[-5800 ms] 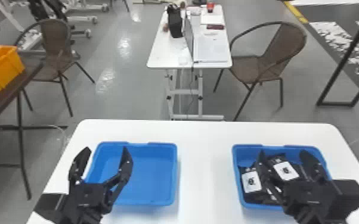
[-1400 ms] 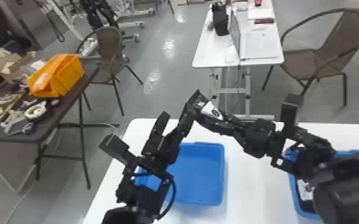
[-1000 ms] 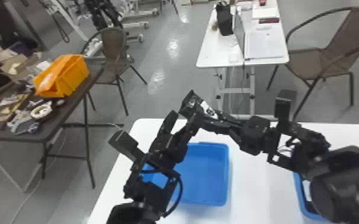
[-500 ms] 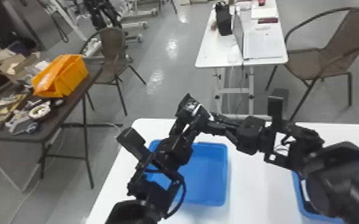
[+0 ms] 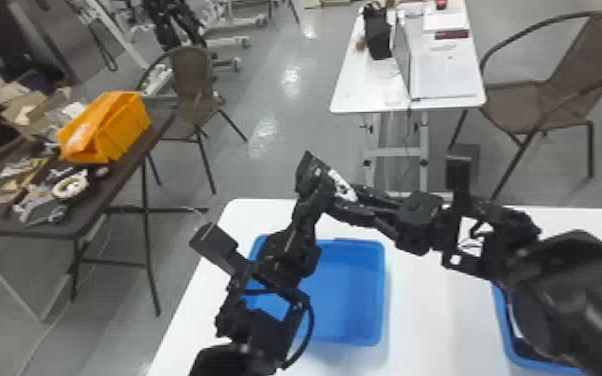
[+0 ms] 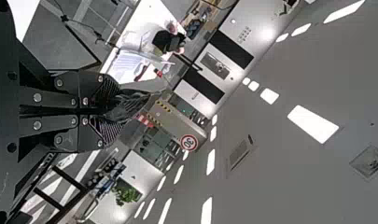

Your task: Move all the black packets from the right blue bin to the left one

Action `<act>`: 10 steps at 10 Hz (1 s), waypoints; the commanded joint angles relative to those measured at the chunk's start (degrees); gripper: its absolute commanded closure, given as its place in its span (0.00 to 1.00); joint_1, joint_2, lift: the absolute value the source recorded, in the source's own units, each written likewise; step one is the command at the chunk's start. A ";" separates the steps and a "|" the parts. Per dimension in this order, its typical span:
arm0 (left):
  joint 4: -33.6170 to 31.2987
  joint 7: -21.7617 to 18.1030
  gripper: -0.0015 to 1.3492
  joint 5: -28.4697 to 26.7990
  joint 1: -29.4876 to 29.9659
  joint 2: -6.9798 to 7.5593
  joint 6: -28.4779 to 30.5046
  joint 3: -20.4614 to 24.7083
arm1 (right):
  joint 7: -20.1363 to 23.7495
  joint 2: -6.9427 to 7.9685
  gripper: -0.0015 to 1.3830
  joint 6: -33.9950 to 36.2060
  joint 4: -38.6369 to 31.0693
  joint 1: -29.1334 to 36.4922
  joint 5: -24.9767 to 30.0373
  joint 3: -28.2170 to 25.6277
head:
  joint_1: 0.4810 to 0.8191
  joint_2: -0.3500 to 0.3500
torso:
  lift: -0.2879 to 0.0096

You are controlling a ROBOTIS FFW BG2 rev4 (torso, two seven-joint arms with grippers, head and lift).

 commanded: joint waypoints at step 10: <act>18.97 0.57 0.32 -29.84 1.30 -0.15 -15.59 7.85 | 2.07 -2.82 0.05 17.30 -19.36 17.98 13.40 -24.82 | 0.63 0.82 | 0.97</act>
